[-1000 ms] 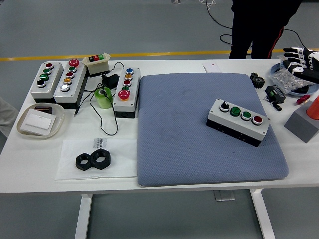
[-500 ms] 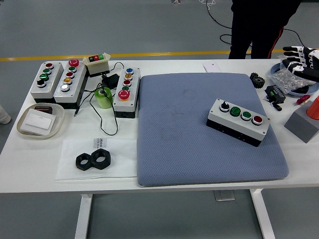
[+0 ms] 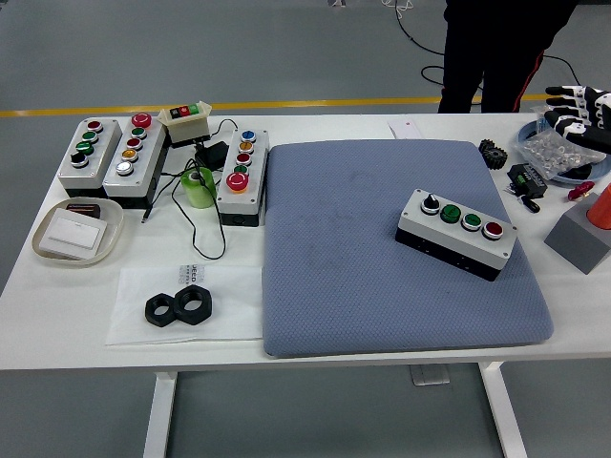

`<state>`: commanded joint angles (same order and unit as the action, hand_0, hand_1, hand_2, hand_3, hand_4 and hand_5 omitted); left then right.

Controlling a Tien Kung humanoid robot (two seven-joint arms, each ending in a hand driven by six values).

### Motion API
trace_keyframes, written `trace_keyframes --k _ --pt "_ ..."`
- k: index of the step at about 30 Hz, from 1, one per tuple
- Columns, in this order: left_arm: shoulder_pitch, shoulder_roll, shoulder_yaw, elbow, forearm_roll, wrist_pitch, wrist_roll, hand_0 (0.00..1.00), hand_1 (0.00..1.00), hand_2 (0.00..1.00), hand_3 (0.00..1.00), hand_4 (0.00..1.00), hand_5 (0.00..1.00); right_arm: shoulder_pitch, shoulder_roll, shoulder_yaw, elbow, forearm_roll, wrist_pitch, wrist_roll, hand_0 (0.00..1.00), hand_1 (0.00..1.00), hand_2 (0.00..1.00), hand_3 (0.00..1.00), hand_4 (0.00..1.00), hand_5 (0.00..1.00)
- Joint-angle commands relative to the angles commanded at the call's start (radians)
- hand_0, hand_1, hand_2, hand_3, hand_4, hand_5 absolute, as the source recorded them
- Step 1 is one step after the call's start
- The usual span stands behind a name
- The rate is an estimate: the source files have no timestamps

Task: Pick up the button,place it on the desk,press the button,press the button

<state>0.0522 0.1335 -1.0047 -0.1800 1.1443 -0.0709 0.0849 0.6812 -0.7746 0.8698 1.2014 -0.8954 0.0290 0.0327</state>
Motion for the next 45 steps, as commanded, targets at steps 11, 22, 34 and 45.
trace_keyframes --k 11,22,34,45 --pt "0.002 0.001 0.001 0.000 0.000 -0.001 -0.001 0.742 0.914 0.985 0.942 0.610 0.998 -0.001 0.003 0.002 -0.004 -0.008 0.000 -0.002 0.942 0.891 0.870 0.857 0.621 0.468" --pt "0.013 0.002 -0.003 0.000 0.008 -0.002 0.001 0.742 0.914 0.985 0.942 0.610 0.998 -0.012 0.004 0.002 -0.007 -0.008 -0.002 -0.003 0.942 0.892 0.869 0.856 0.621 0.468" --pt "0.015 0.004 0.000 0.000 0.006 -0.003 -0.001 0.742 0.914 0.985 0.942 0.610 0.998 -0.008 0.002 0.001 -0.006 -0.008 -0.002 -0.004 0.943 0.893 0.870 0.855 0.620 0.469" --pt "0.011 0.005 -0.002 0.000 0.006 -0.004 -0.001 0.742 0.914 0.985 0.942 0.611 0.998 -0.006 -0.005 0.008 -0.007 -0.010 -0.004 -0.005 0.944 0.894 0.869 0.853 0.620 0.471"
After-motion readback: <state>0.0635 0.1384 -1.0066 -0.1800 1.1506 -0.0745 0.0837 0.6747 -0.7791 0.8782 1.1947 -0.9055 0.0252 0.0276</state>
